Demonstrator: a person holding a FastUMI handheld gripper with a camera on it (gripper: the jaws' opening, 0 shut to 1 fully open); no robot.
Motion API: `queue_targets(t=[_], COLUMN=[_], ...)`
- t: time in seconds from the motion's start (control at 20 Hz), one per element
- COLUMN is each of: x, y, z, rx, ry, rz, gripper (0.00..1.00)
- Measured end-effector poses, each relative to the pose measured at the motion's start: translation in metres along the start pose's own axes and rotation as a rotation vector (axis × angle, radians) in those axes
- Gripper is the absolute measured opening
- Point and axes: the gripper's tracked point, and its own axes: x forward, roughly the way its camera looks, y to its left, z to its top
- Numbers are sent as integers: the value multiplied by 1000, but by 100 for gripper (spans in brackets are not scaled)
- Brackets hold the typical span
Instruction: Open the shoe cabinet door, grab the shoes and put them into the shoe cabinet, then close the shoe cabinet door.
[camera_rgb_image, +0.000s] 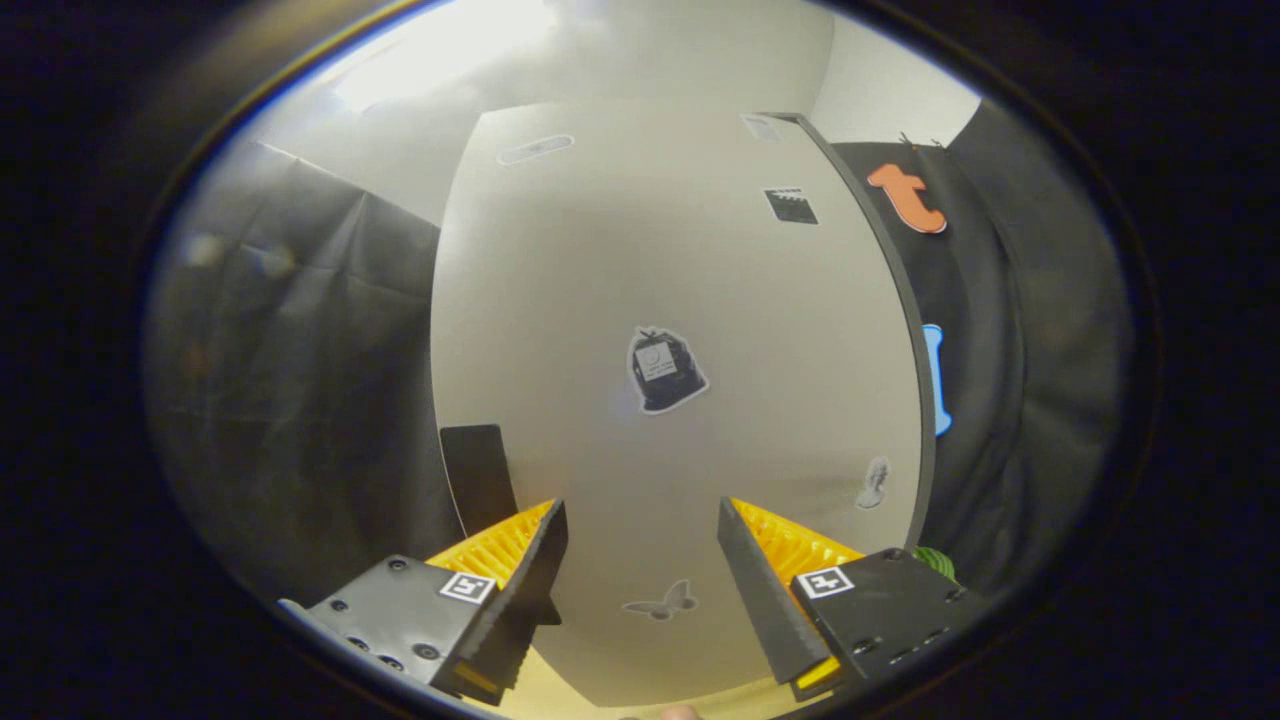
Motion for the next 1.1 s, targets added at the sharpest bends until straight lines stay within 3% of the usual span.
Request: queue_targets(t=[0.6, 0.75, 1.1], x=[59, 70, 81], y=[4, -1, 1], z=[-7, -11, -10], rx=[-5, -8, -6], ry=[21, 33, 15], rz=[-89, -168, -175], gripper=[94, 94, 94])
